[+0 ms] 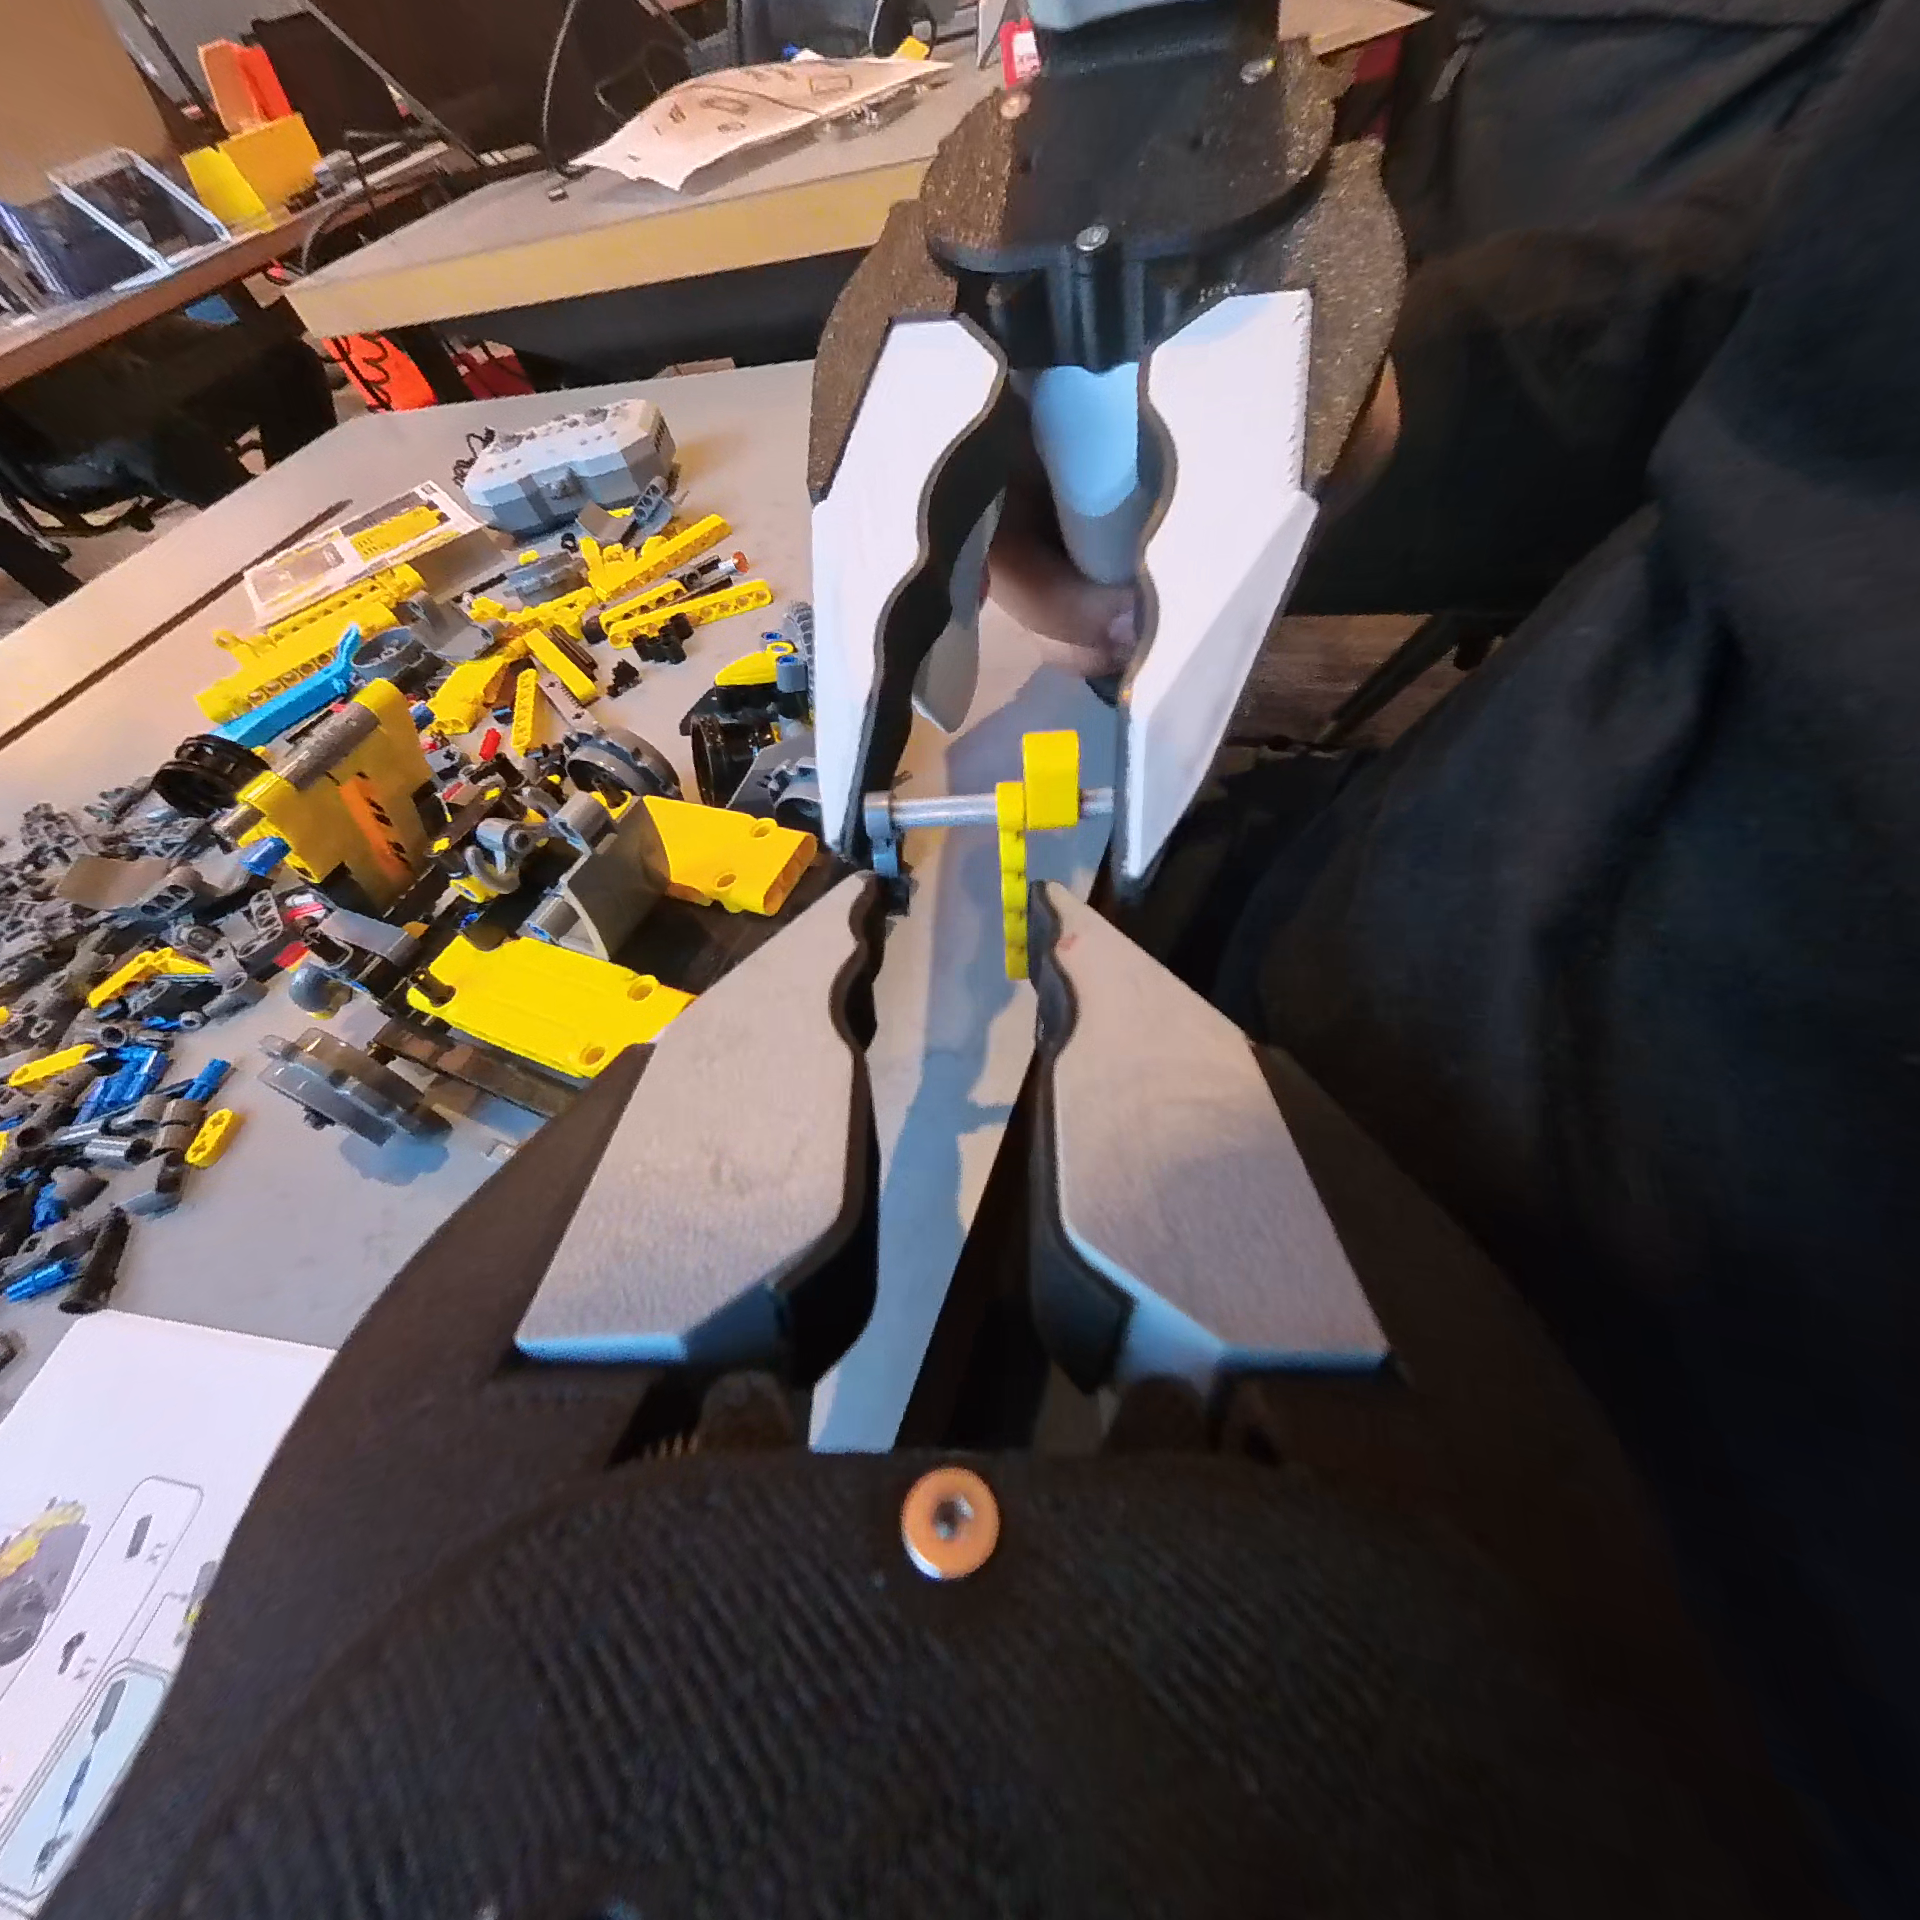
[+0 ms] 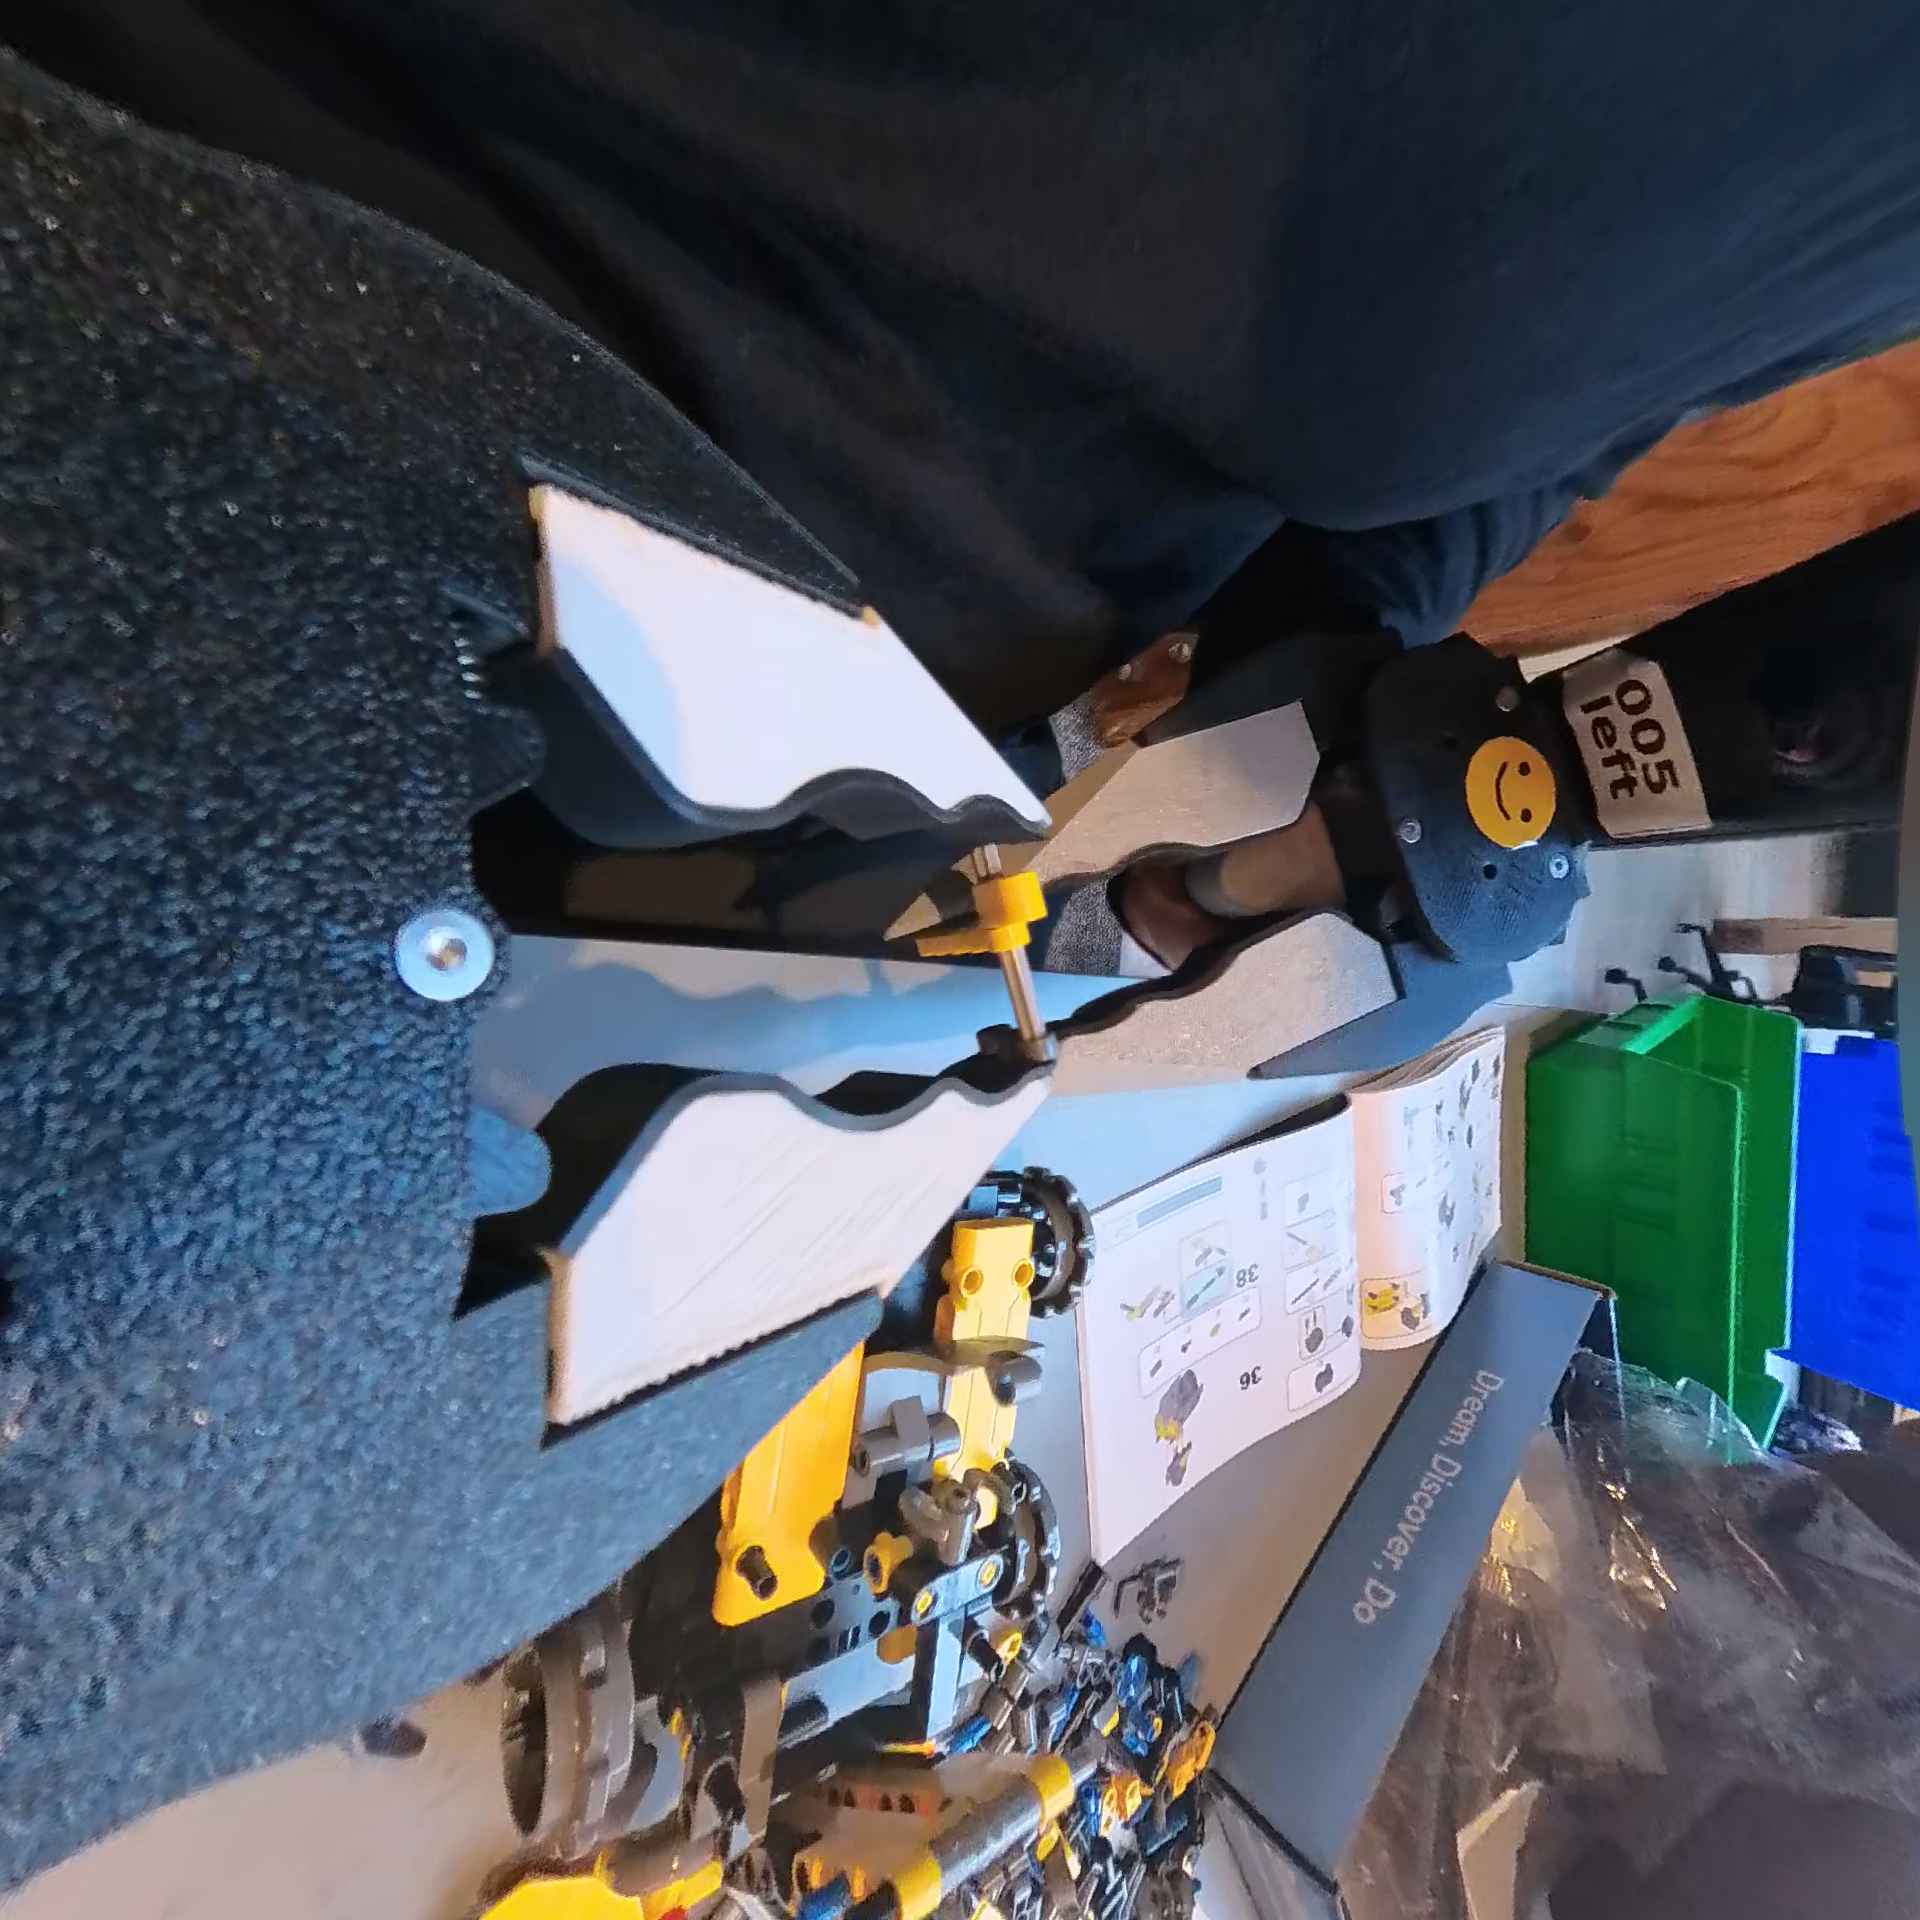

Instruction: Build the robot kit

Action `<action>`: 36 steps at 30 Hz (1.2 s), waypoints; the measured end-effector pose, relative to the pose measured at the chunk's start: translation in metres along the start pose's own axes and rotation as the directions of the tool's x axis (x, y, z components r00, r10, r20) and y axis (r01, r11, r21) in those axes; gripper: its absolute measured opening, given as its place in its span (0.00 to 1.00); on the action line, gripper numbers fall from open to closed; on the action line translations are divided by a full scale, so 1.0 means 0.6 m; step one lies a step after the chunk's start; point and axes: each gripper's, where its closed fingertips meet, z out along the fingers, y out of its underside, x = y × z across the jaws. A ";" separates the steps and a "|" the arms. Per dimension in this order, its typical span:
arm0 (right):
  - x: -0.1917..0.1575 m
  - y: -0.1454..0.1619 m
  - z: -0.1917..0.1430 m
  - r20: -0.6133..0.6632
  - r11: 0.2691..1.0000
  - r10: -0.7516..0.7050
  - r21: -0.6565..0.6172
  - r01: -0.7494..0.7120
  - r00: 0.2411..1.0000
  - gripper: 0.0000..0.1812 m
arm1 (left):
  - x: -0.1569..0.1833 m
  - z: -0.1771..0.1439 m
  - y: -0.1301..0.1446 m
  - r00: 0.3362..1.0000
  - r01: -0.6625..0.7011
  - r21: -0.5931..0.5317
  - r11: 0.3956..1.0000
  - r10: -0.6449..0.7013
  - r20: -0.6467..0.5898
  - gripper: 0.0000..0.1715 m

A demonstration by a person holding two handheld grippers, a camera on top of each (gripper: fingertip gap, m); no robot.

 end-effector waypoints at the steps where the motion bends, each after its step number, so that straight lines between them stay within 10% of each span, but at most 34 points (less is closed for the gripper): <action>1: 0.000 0.000 0.000 0.000 1.000 -0.001 0.002 0.001 1.000 0.23 | 0.000 0.000 0.000 1.000 0.002 -0.001 1.000 -0.002 -0.002 0.14; 36: 0.002 -0.013 -0.018 0.022 0.999 -0.006 0.053 0.005 1.000 0.23 | 0.003 -0.008 -0.012 1.000 0.011 0.058 0.998 -0.010 -0.020 0.13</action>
